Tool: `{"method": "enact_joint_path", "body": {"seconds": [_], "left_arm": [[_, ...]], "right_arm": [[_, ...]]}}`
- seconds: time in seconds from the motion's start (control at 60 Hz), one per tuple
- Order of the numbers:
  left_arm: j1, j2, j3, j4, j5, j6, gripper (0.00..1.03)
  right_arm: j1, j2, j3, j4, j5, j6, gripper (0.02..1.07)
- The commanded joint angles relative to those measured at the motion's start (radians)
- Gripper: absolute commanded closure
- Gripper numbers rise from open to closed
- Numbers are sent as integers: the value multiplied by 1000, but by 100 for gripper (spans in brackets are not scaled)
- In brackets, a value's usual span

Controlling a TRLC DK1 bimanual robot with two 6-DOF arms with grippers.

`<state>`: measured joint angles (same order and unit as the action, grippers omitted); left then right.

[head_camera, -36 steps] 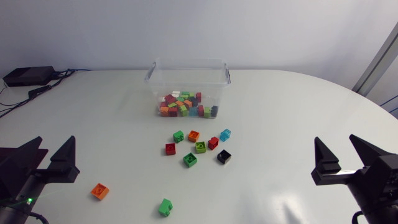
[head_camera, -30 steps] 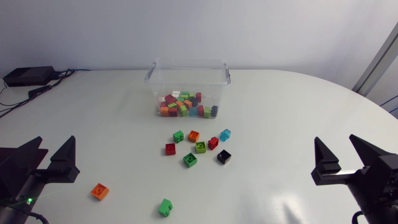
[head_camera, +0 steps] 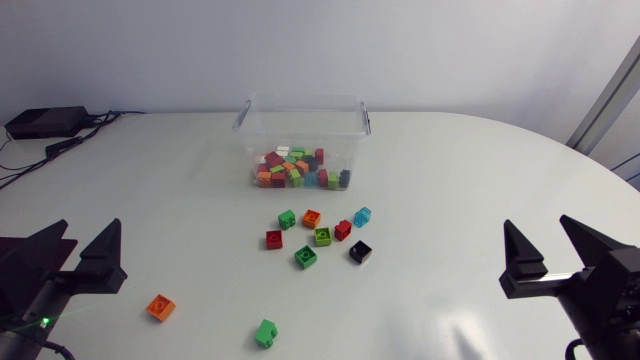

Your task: Place the duplo bricks in the container

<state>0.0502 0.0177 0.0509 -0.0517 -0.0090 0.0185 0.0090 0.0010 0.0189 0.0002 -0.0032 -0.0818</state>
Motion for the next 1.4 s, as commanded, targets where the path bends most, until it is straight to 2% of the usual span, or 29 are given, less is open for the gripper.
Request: {"method": "enact_joint_path", "body": {"seconds": [0.0,0.133,0.183,0.3,0.333,0.367,0.45,0.483,0.517,0.55,0.7,0.833,0.95,1.05,1.117,1.167,1.233,1.383], "left_arm": [[-32,68,75,-2,-5,-23,5],[-78,251,176,-16,-6,-35,5],[-93,380,245,-48,-6,-43,6],[-156,538,336,-123,-13,-51,6],[-159,573,366,-157,-22,-51,6],[-164,657,437,-254,-31,-45,6],[-173,786,537,-389,-48,-15,6],[-168,867,592,-465,-49,75,6],[-168,892,604,-493,-48,109,6],[-173,933,626,-537,-48,146,6],[-181,1101,673,-683,-46,170,6],[-182,1234,688,-774,-46,215,8],[-187,1352,710,-867,-46,261,8],[-184,1398,719,-886,-46,270,11],[-184,1421,728,-889,-46,267,12],[-185,1436,733,-889,-45,268,14],[-185,1456,733,-873,-31,265,17],[-190,1486,704,-801,-25,264,21]], "right_arm": [[11,8,36,12,-4,10,6],[37,125,96,46,-11,10,6],[42,221,139,63,-11,10,6],[45,438,234,75,-14,10,6],[46,488,260,75,-12,10,6],[51,530,282,70,-12,11,6],[97,588,322,52,-4,13,6],[124,607,335,37,2,13,6],[138,620,342,30,6,13,6],[175,648,362,12,28,13,6],[241,795,460,-95,43,13,7],[301,933,596,-299,45,-32,7],[348,1036,681,-394,43,-70,7],[394,1131,763,-516,23,-72,7],[408,1186,799,-552,-17,-69,7],[425,1197,793,-545,-60,-81,7],[473,1194,756,-506,-61,-136,7],[560,1239,767,-490,-64,-111,7]]}}
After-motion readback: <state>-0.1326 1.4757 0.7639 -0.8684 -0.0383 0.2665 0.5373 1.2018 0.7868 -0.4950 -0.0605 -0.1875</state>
